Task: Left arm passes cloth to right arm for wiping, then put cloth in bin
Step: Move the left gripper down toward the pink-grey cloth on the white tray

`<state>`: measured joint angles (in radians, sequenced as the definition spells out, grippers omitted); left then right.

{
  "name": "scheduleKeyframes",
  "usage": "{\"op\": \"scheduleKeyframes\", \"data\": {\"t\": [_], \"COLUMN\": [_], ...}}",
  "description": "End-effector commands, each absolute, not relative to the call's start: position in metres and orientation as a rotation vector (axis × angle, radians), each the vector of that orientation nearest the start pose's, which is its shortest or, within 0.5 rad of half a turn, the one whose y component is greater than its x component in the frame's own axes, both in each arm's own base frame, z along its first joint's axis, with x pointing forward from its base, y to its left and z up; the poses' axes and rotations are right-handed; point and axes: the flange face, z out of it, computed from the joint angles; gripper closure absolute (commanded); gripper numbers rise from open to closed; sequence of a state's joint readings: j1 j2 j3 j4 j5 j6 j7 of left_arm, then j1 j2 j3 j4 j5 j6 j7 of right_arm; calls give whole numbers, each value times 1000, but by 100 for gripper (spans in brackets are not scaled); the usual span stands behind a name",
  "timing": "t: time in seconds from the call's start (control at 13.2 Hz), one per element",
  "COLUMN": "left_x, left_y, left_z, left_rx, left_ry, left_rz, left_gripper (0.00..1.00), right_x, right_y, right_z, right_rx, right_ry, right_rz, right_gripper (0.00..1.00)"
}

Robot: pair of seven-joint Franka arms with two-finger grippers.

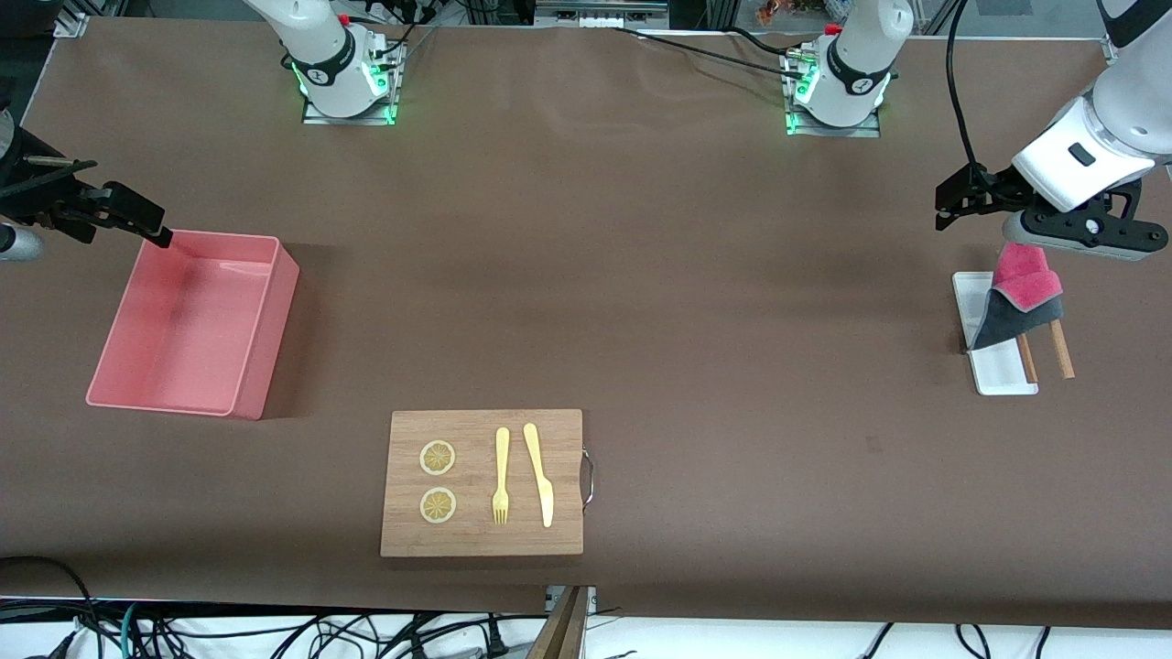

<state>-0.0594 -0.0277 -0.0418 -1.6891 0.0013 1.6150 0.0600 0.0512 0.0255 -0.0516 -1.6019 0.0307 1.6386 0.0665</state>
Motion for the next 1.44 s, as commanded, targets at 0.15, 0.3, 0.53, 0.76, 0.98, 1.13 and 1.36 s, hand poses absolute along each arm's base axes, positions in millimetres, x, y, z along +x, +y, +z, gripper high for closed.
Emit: {"op": "scheduleKeyframes", "data": {"t": [0.15,0.3,0.53,0.76,0.98,1.13,1.36], "left_x": [548,548,549,549,549,549,548], "left_y": [-56,-56,-56,-56,-55,-54,-53], "left_z": [592,592,590,587,587,587,586], "left_rx": [-3129,-3128,-3128,-3129,-3129,-3128,-3127], "left_ry": [255,255,255,255,252,250,248], "left_rz": [67,67,72,91,96,103,108], "left_gripper": [0,0,0,0,0,0,0], "right_x": [571,570,571,570,570,571,571], "right_y": [0,0,0,0,0,0,-1], "right_z": [607,608,608,608,608,607,607], "right_rx": [-3106,-3106,-3106,-3106,-3106,-3106,-3106], "right_ry": [124,124,124,124,122,124,127], "right_rz": [-29,-32,-34,-32,-32,-29,-30], "right_gripper": [0,0,0,0,0,0,0]}}
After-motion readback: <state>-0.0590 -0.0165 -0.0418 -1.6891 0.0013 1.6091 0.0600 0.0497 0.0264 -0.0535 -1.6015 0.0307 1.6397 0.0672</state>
